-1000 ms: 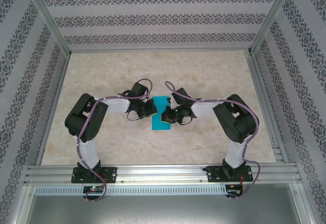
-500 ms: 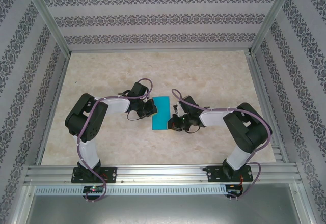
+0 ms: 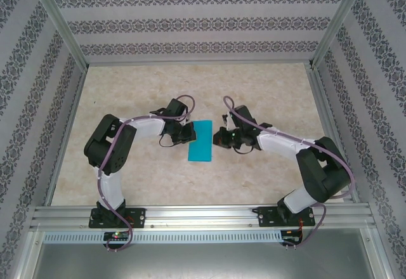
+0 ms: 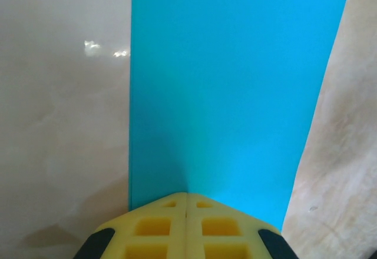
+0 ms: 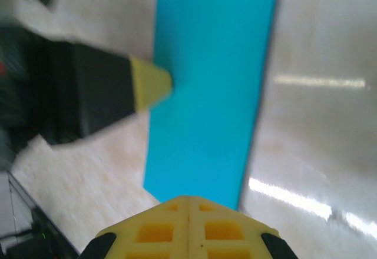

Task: Fold a paper plane with a square sheet of paper (pick it up from the middle)
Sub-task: Rotate the paper at the center of the table.

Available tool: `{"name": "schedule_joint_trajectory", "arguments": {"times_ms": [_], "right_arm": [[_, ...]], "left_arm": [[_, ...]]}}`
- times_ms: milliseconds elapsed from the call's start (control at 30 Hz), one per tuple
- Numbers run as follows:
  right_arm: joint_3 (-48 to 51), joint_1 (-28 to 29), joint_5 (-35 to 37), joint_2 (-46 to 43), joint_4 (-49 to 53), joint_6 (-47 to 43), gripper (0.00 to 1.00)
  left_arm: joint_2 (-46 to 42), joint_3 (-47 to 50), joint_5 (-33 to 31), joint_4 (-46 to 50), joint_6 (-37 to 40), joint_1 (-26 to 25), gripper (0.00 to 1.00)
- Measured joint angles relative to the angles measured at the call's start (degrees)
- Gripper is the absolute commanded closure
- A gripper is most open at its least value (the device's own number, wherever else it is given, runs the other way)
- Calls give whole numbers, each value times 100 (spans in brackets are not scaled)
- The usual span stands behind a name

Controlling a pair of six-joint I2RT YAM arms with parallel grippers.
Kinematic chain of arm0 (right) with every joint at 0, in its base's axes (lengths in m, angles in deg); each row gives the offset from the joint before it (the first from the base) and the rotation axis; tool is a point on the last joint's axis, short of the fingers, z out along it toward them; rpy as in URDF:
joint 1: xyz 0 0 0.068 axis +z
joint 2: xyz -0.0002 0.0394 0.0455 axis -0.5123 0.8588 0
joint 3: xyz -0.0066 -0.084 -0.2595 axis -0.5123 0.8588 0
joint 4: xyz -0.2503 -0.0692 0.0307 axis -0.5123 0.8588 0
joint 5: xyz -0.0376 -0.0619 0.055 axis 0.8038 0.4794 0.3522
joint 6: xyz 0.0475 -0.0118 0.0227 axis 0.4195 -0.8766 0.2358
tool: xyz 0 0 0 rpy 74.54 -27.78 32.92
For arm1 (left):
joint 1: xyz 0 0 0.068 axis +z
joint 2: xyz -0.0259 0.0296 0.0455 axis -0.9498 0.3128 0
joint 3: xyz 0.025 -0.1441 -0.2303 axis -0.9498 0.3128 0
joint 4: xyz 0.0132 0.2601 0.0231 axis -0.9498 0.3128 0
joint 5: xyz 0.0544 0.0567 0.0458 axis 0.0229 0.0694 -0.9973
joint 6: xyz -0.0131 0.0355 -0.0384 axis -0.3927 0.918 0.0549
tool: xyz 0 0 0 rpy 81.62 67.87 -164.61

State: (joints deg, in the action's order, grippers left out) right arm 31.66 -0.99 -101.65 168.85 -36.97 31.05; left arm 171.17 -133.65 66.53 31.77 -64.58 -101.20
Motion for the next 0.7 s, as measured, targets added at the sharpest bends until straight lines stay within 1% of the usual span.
{"name": "schedule_joint_trajectory", "arguments": {"times_ms": [167,333,433,533,700], "right_arm": [[-1005,-120,114,986,-184,0,100],[-1954,-122,210,1989,-111,-2,100],[-2267,-155,354,2365,-22,13,100],[-2330,-216,501,2570,63,85,100],[-2304,-297,879,2643,313,188,100]], "left_arm": [[214,-448,-157,348,844,0,100],[345,-728,-201,573,1408,0,100],[350,-767,-210,595,1528,4,100],[289,-732,-149,568,1499,4,100],[-173,-420,31,271,1117,4,100]]}}
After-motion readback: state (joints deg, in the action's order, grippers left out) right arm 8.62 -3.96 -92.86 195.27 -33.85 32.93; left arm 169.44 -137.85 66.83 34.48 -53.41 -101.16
